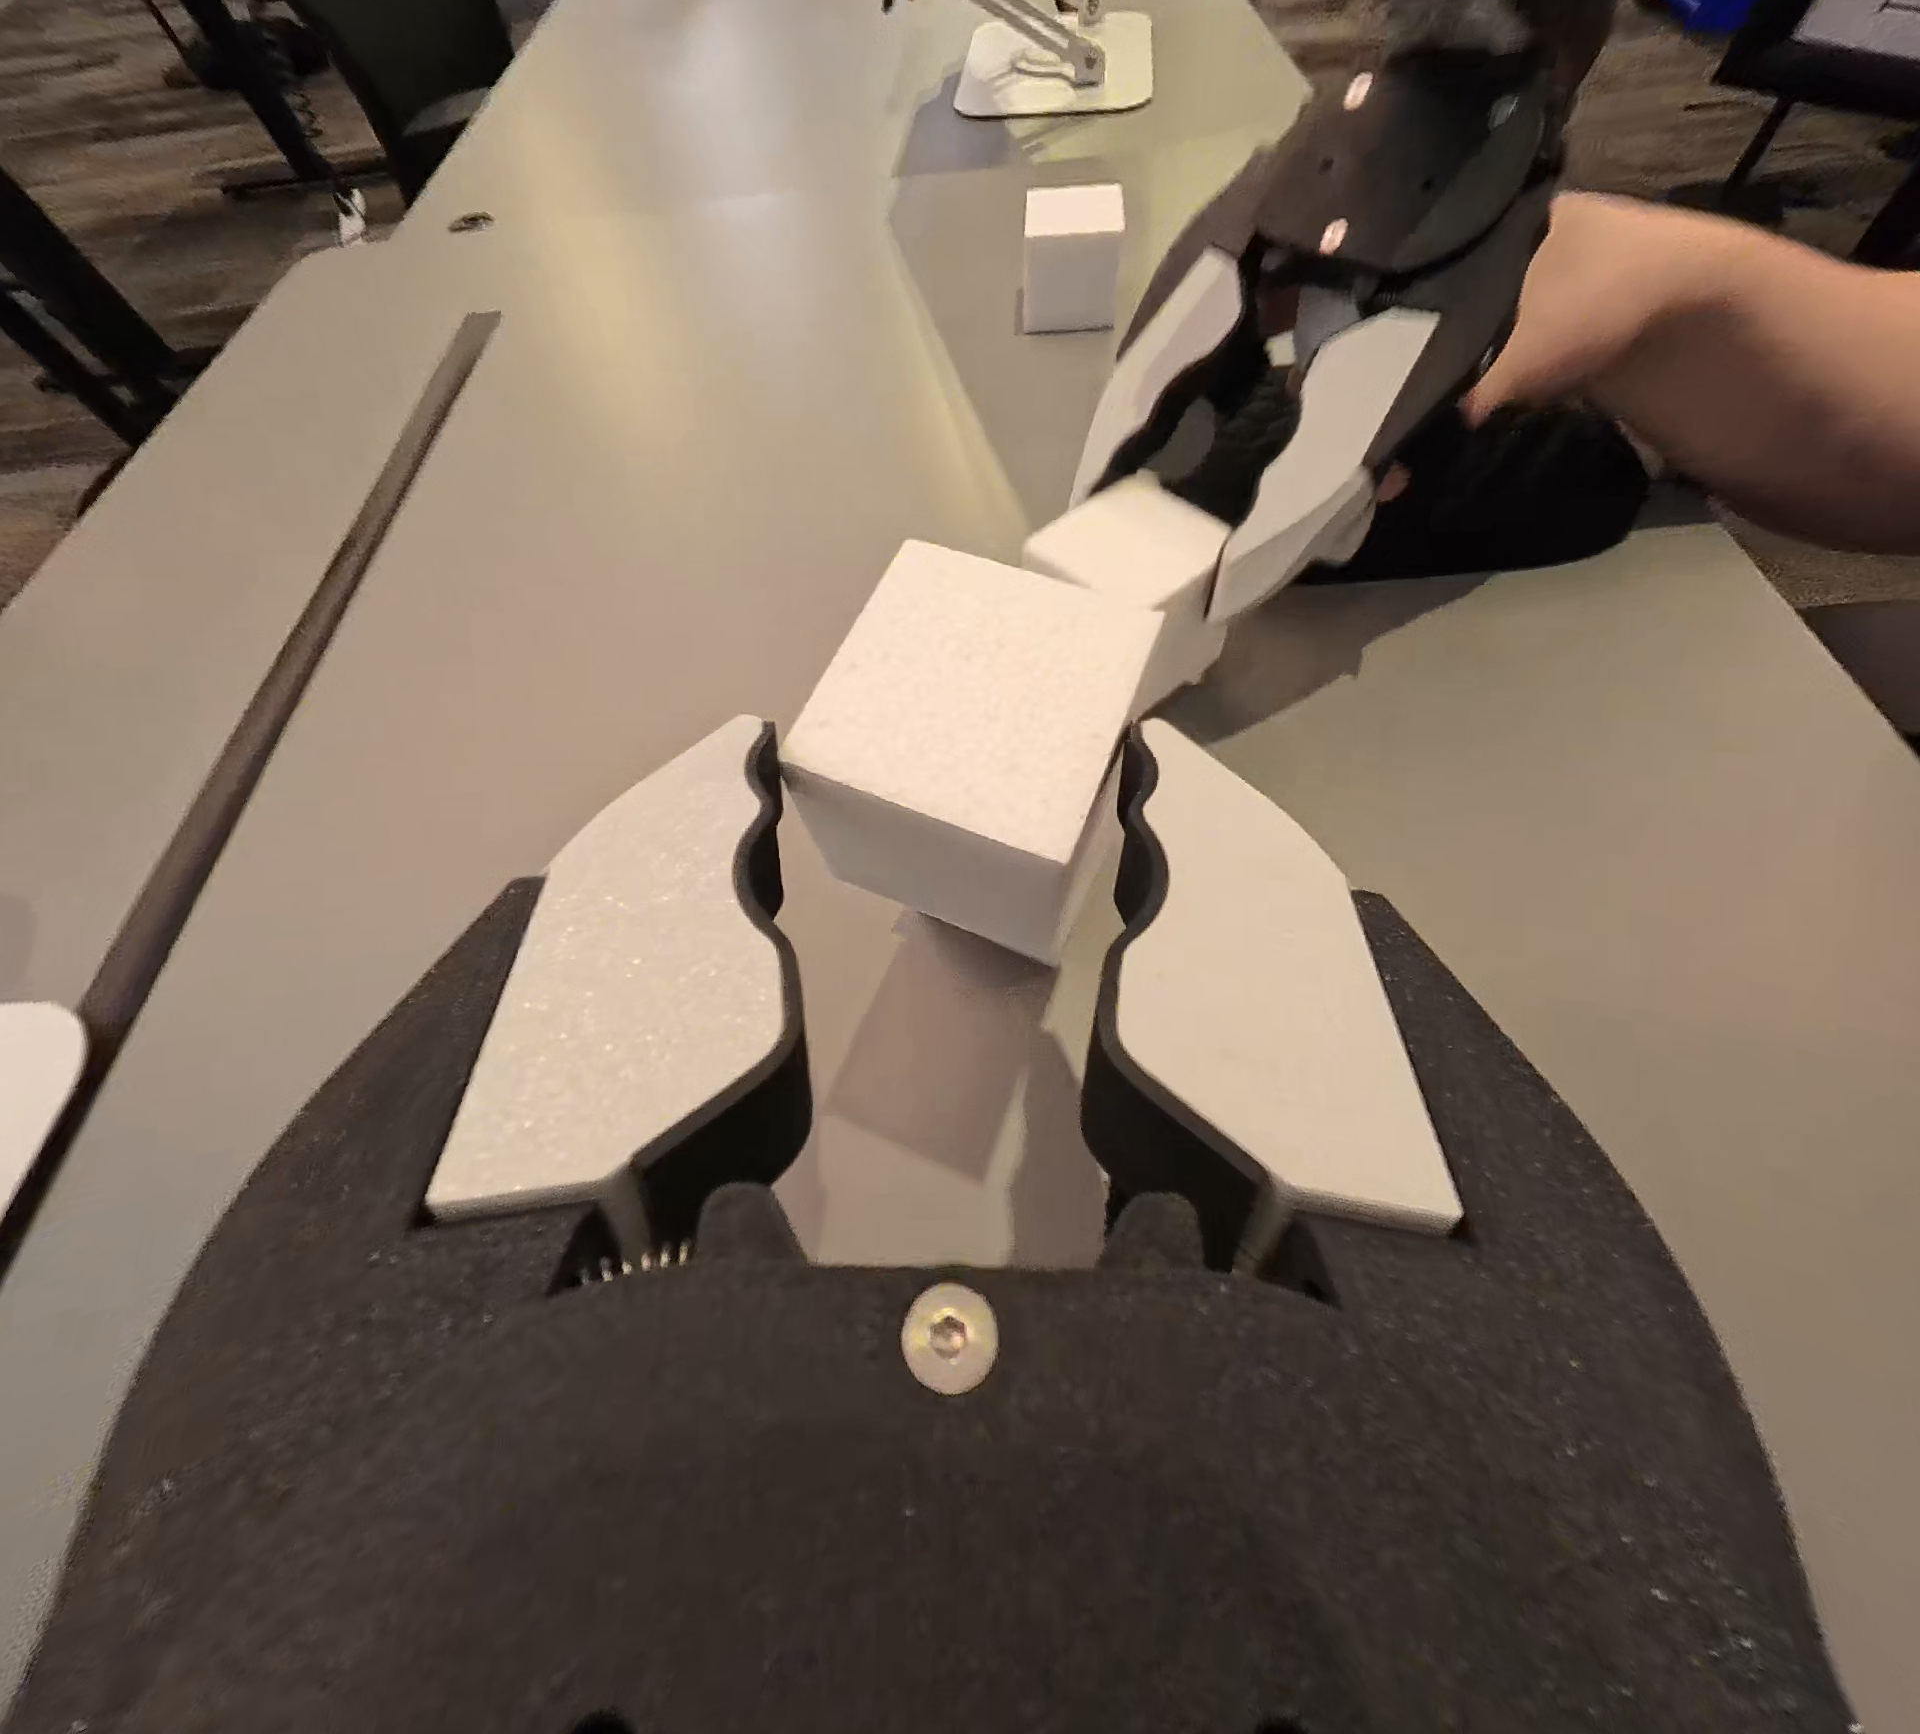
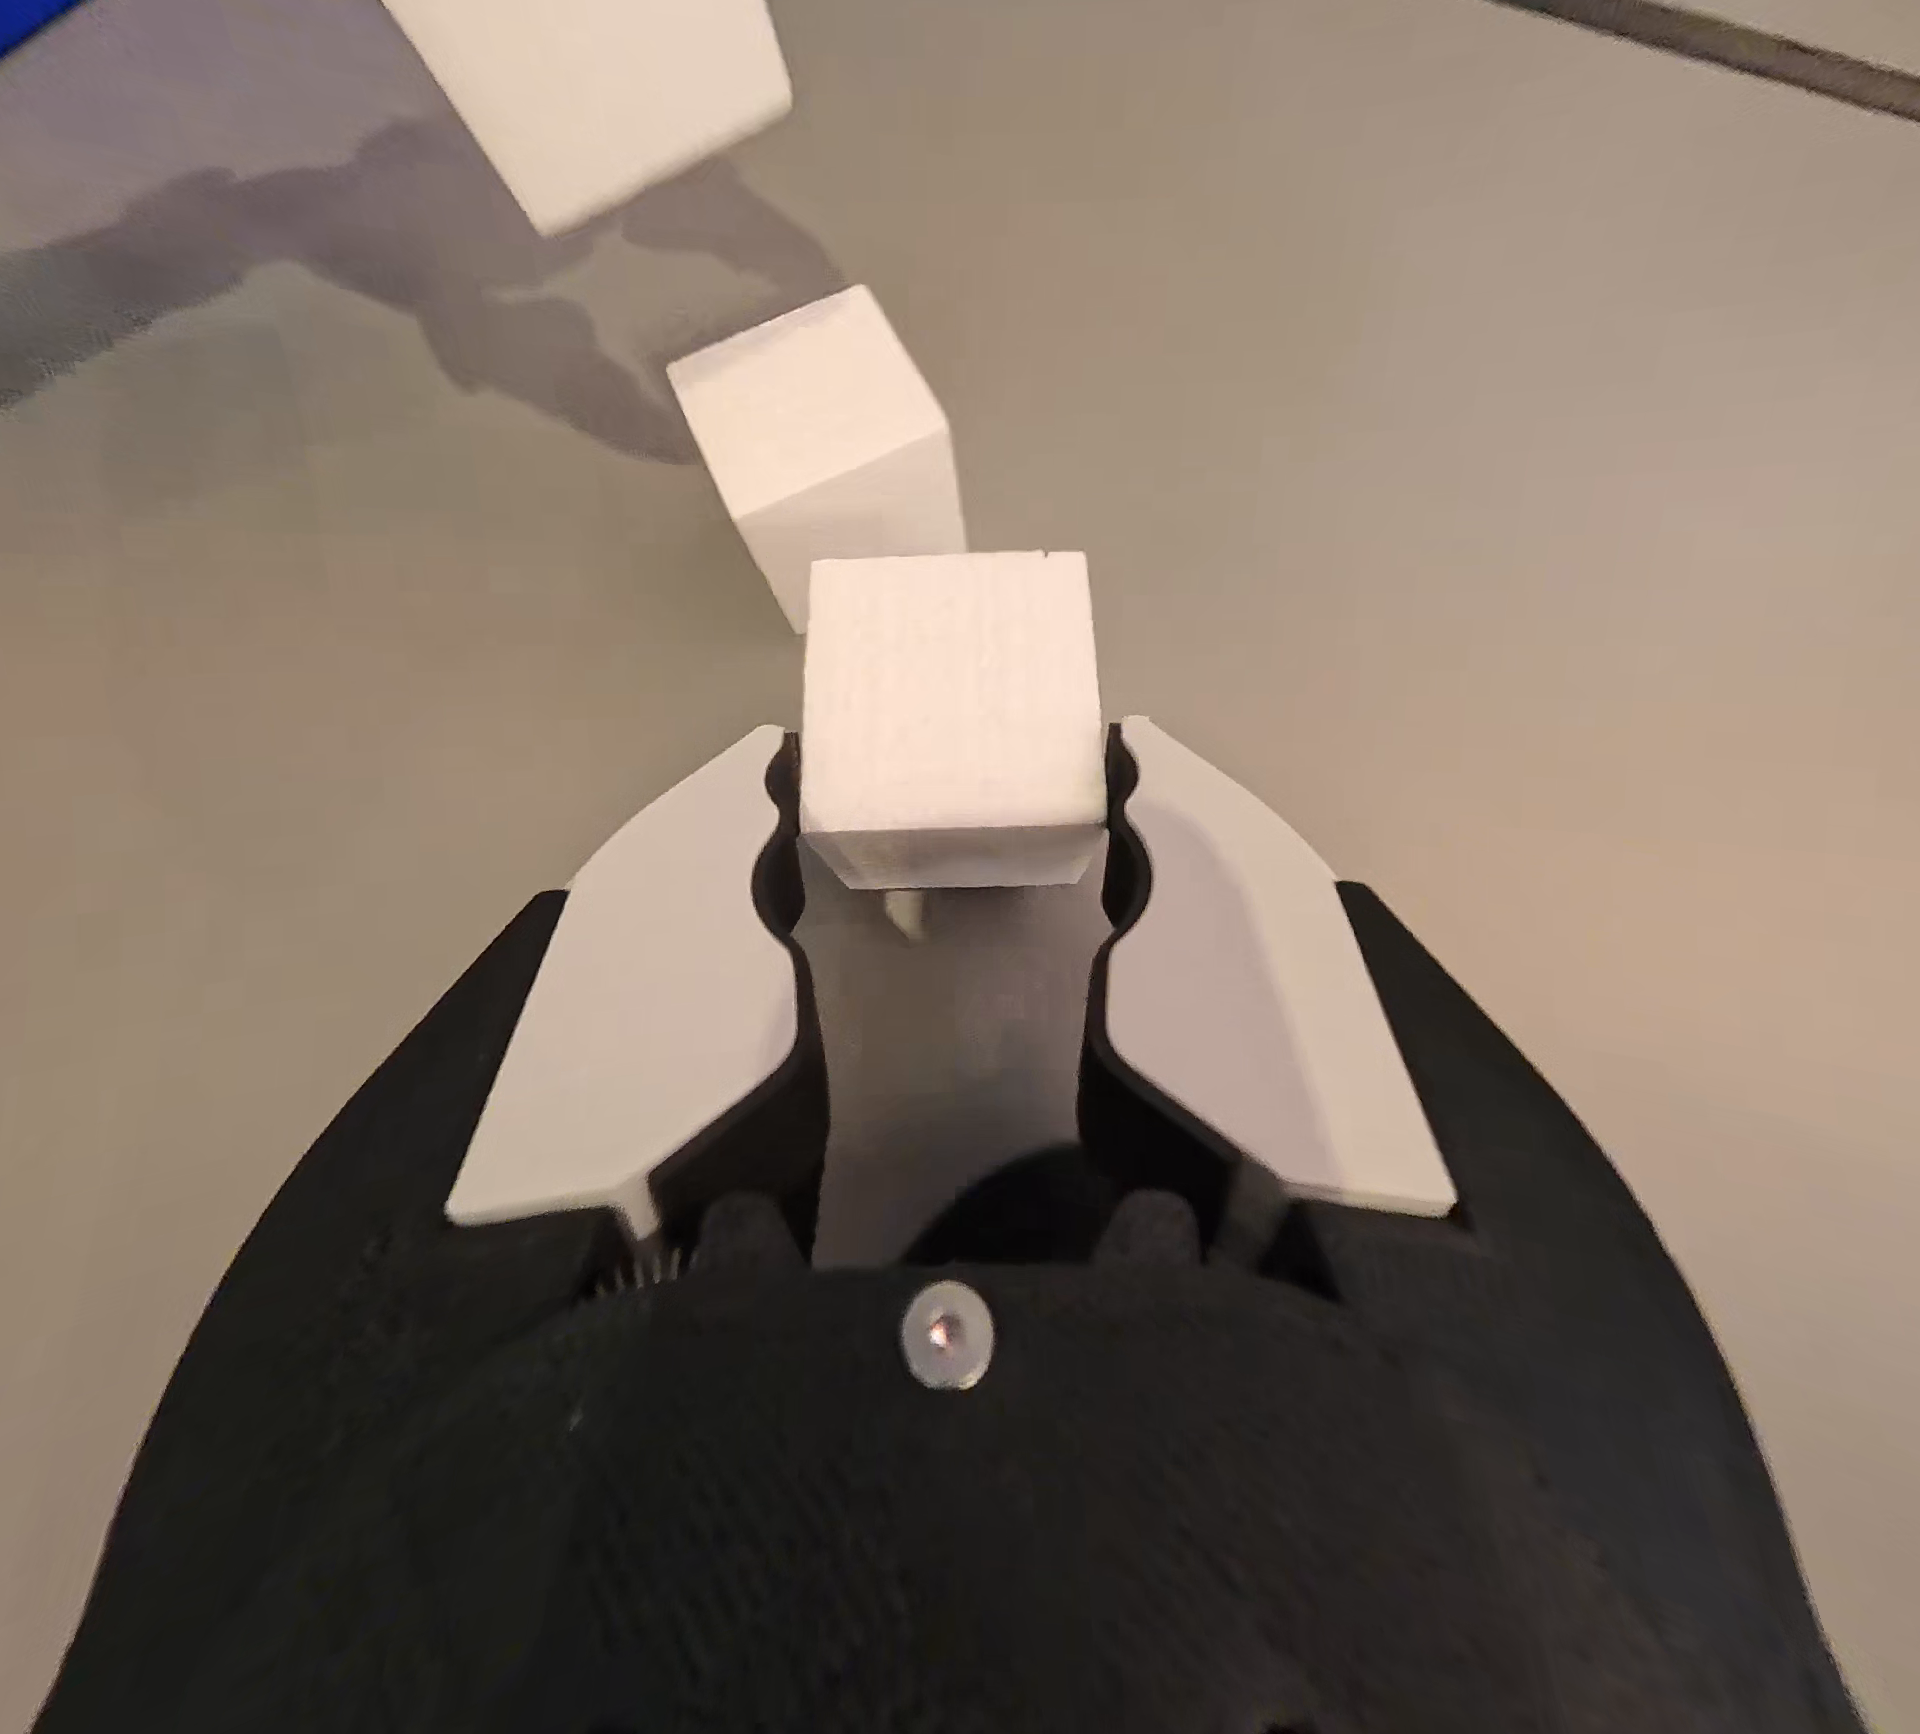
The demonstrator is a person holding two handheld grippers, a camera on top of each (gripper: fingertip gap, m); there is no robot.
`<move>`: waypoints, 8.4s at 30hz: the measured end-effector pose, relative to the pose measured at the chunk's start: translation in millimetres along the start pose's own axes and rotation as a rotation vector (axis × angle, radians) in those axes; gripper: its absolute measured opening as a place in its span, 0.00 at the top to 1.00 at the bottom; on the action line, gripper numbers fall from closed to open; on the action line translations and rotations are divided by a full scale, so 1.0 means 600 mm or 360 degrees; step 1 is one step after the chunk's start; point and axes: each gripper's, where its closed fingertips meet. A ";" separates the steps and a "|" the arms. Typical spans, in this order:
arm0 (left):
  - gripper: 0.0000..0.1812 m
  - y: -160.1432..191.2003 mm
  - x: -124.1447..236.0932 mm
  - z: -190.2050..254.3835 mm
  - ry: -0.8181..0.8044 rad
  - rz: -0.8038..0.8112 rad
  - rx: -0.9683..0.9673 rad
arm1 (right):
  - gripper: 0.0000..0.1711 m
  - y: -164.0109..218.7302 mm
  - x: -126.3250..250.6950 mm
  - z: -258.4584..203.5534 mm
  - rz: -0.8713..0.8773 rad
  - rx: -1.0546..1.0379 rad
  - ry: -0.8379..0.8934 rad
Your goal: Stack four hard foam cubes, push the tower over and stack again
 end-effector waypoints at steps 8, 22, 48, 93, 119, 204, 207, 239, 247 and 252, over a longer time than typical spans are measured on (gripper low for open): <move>0.65 0.026 -0.070 0.013 0.0066 -0.0111 0.0008 | 0.67 -0.081 0.119 0.034 0.0150 0.0083 0.0007; 0.48 0.064 0.006 0.013 -0.0054 -0.0141 0.0099 | 0.67 -0.193 0.016 -0.076 0.0005 0.0508 -0.0360; 0.51 0.109 0.122 0.076 -0.0145 -0.0211 -0.0009 | 0.55 0.189 0.187 0.364 -0.0223 -0.0697 0.0927; 0.53 0.184 0.150 0.062 -0.0237 -0.0062 0.0266 | 0.53 -0.252 0.107 -0.056 0.0343 0.0511 -0.0289; 0.59 0.183 0.199 -0.004 -0.0631 0.0247 0.0363 | 1.00 -0.012 -0.066 0.069 -0.0745 -0.0509 -0.0141; 0.59 0.084 0.355 0.043 -0.0719 0.0391 0.0430 | 0.78 -0.334 0.161 0.034 0.0857 0.0253 -0.0104; 0.60 0.059 0.377 0.093 -0.0565 0.0464 0.0501 | 0.71 -0.360 0.190 0.004 0.1013 0.0388 -0.0171; 0.55 0.315 0.320 0.236 -0.0766 -0.0914 0.0529 | 0.66 -0.321 0.110 0.074 0.0640 0.0538 -0.0582; 0.58 0.333 0.302 0.221 -0.0682 -0.0910 0.0552 | 0.66 -0.301 0.091 0.091 0.0528 0.0512 -0.0542; 0.67 0.335 0.300 0.218 -0.0630 -0.0906 0.0574 | 0.67 -0.307 0.095 0.099 0.0583 0.0451 -0.0567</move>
Point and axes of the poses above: each gripper's, where its closed fingertips meet, x back along the fingers, y out of its underside, z = x × y across the jaws, and after that the axes turned 7 degrees about -z, right-handed
